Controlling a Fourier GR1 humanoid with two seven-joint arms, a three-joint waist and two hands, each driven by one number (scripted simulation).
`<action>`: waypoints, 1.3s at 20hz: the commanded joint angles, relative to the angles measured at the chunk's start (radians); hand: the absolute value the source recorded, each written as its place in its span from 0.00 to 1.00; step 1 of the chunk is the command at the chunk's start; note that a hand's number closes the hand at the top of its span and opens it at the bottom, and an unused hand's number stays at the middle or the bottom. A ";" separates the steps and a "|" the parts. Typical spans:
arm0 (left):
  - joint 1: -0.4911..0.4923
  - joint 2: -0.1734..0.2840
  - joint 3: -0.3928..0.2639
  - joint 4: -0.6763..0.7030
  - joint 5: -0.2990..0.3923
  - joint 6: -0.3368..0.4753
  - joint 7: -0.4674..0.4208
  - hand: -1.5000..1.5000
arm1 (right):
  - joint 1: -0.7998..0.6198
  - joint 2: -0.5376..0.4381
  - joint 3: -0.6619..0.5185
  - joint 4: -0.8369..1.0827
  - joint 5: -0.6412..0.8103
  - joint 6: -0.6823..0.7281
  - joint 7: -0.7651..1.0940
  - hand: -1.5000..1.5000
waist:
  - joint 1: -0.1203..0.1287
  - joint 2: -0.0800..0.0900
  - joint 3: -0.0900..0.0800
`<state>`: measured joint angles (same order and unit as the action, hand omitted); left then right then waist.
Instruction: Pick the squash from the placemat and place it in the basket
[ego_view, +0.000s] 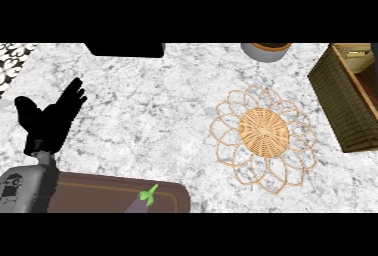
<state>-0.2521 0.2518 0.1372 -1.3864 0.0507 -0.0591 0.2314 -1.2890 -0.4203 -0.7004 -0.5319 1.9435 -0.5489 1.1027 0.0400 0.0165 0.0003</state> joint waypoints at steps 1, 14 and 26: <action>-0.020 0.016 0.010 0.005 0.006 -0.007 0.022 0.50 | 0.062 -0.042 -0.031 -0.062 0.046 -0.124 0.221 0.00 | -0.010 0.003 0.000; -0.007 0.026 0.026 0.011 0.012 -0.027 -0.019 0.50 | 0.065 -0.023 -0.101 -0.051 0.005 -0.284 0.099 0.00 | 0.001 0.000 0.000; 0.067 0.029 0.048 0.018 0.005 -0.008 -0.011 0.50 | 0.184 0.180 -0.187 -0.610 -0.034 -0.318 0.065 0.00 | -0.080 -0.043 -0.002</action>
<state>-0.2083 0.2680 0.1729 -1.3641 0.0541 -0.0635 0.2158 -1.1495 -0.3356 -0.8822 -0.9658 1.9279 -0.8592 1.0730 -0.0151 -0.0131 -0.0012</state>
